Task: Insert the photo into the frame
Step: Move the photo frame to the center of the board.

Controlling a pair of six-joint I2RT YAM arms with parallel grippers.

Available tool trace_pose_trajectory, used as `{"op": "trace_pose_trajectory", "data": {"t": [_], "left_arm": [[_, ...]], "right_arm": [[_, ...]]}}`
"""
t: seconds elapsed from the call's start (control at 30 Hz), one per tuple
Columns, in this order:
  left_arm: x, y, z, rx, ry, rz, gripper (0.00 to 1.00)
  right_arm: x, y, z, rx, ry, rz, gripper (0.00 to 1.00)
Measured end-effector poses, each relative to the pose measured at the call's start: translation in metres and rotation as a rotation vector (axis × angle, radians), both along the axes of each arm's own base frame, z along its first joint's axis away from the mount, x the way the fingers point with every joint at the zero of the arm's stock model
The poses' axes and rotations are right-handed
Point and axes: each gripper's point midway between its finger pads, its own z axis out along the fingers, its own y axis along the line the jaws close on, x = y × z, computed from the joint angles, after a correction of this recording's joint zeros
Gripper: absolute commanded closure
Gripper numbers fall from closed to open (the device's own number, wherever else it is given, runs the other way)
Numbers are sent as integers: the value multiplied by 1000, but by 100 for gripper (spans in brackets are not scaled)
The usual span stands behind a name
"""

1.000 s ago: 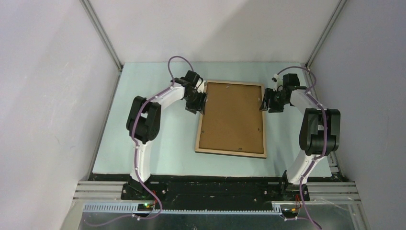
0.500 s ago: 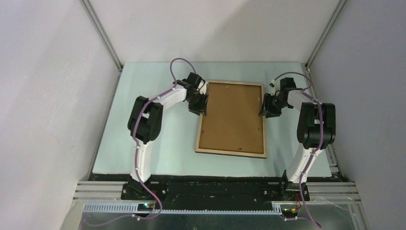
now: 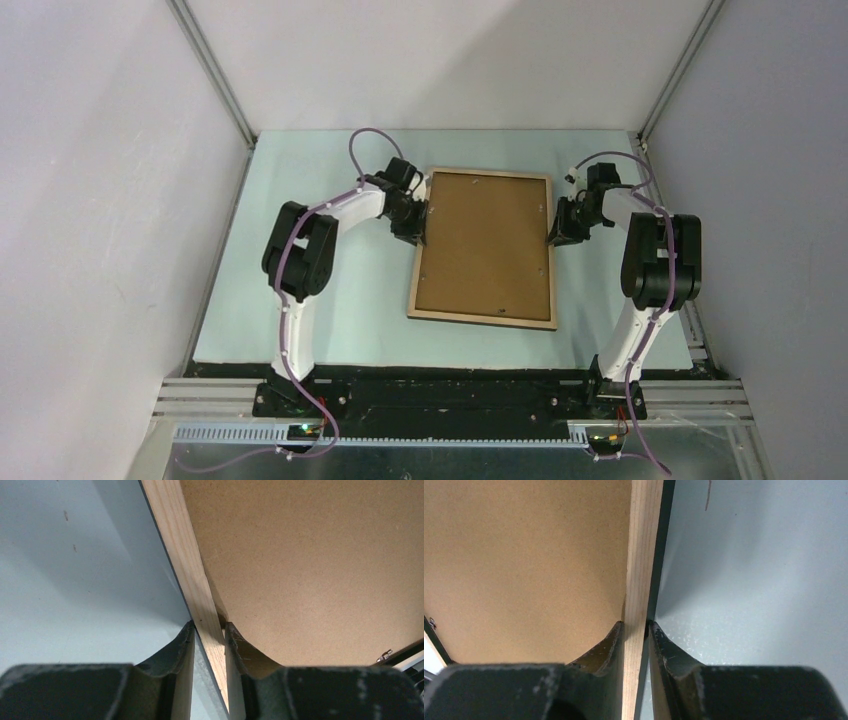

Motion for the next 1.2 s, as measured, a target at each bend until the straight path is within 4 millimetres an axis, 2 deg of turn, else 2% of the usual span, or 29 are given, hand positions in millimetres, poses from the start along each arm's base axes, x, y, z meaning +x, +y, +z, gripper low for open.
{"op": "trace_pose_trajectory", "data": {"t": [0.17,0.4,0.53,0.67,0.77,0.83,0.9,1.03,1.2], "left_arm": [[-5,2,0,-17,-27,-4,99],[-41,22,-1,0,-2,-38,100],[-64,34,-1,17,23,-67,100],[-84,44,-1,35,44,-94,100],[-94,50,-1,47,61,-104,100],[-97,51,-1,49,64,-113,100],[-99,51,-1,51,67,-122,100],[-101,51,-1,52,68,-136,100],[-101,50,-1,52,68,-137,100]], "right_arm": [[-2,3,0,-3,3,18,88],[-12,25,-1,-9,3,101,90],[-29,38,-1,-12,14,148,87],[-46,47,-1,-8,35,181,73],[-56,53,-1,-1,54,196,54],[-58,57,-1,10,56,207,45],[-57,59,1,12,52,209,39],[-44,61,8,14,25,199,36],[-13,60,12,8,-23,175,37]]}}
